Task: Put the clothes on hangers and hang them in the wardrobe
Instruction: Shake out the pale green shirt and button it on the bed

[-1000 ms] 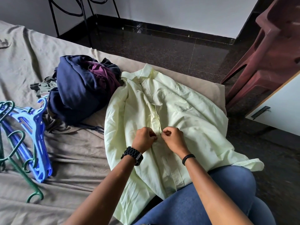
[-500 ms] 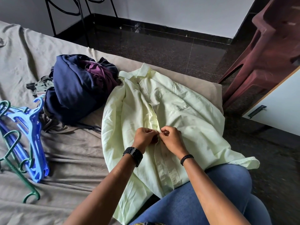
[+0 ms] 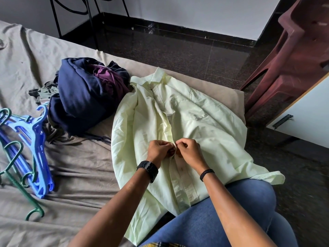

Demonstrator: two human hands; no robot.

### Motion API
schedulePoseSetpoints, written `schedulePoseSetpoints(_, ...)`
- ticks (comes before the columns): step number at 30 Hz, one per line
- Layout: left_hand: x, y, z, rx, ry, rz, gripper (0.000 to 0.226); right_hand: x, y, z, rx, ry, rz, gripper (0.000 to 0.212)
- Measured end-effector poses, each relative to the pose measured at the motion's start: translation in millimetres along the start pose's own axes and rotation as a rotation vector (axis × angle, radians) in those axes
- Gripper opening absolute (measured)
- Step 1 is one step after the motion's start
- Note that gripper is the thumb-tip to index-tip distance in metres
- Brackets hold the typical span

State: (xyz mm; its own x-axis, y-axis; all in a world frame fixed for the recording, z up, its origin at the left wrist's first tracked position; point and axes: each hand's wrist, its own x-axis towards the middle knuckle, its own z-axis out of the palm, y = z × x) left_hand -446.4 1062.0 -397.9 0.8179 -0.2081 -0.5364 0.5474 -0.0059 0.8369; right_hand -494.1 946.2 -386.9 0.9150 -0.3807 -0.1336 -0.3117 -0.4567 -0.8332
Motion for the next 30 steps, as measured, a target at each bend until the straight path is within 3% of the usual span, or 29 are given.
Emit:
schedulePoseSetpoints(5, 1.5, -2.8, 1.0, 0.001, -0.03, 0.006, 0.011, 3.8, 2.8, -1.7, 0.024, -0.043, 0.032, 0.004)
schedulePoseSetpoints(10, 1.4, -6.5, -0.8, -0.033, -0.05, 0.019, 0.015, 3.0, 1.7, 1.9, 0.031, -0.033, 0.039, 0.009)
schedulePoseSetpoints(21, 0.6, -9.8, -0.2, -0.056, -0.051, 0.027, 0.025, -3.5, -1.7, 12.9, -0.137, 0.087, -0.079, 0.006)
schedulePoseSetpoints(30, -1.3, -11.6, 1.7, -0.1, -0.019, 0.045, 0.017, -4.0, 0.7, 6.5, 0.032, 0.062, 0.055, 0.004)
